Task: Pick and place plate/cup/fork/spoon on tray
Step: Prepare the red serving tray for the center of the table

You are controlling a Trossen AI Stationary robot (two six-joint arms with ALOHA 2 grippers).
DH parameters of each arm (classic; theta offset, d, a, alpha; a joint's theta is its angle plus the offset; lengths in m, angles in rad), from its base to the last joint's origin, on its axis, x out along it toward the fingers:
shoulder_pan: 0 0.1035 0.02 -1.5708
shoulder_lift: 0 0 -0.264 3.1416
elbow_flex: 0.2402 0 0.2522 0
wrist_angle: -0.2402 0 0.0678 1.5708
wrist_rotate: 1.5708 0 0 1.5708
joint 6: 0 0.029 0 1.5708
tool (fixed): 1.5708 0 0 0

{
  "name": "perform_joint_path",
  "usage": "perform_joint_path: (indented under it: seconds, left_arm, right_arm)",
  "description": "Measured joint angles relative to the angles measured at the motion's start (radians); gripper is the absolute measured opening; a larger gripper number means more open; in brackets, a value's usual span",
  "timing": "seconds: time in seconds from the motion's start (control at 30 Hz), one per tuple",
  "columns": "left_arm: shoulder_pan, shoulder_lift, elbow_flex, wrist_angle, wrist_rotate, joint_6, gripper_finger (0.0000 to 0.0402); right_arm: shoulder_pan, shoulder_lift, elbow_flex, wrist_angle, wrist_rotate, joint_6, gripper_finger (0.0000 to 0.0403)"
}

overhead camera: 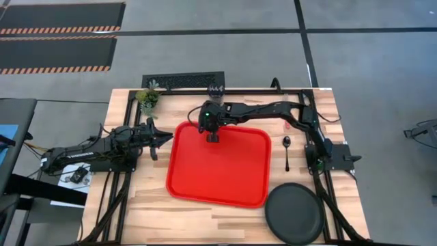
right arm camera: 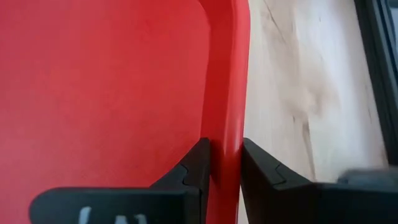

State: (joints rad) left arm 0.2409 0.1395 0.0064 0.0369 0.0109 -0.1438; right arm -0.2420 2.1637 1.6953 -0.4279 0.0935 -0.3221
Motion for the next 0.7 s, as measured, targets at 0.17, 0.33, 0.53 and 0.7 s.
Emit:
perform_joint_path:
  seconds: [0.17, 0.33, 0.53, 0.7]
  left_arm:
    - [0.0, 0.01, 0.0, -0.004, -0.001, 0.0, 0.0043]
    - [0.0, 0.022, 0.0, -0.004, -0.008, 0.0, 0.0043]
    - [0.0, 0.03, 0.0, -0.005, -0.011, 0.001, 0.0043]
    - [0.0, 0.037, 0.0, -0.007, -0.011, 0.001, 0.0043]
  right_arm:
    - [-0.001, 0.08, 0.109, -0.044, 0.006, -0.047, 0.0081]
    - [0.007, 0.168, 0.233, -0.101, 0.011, -0.074, 0.0081]
    - [0.014, 0.26, 0.357, -0.185, 0.012, -0.102, 0.0081]
    - [0.013, 0.295, 0.397, -0.209, 0.03, -0.107, 0.0081]
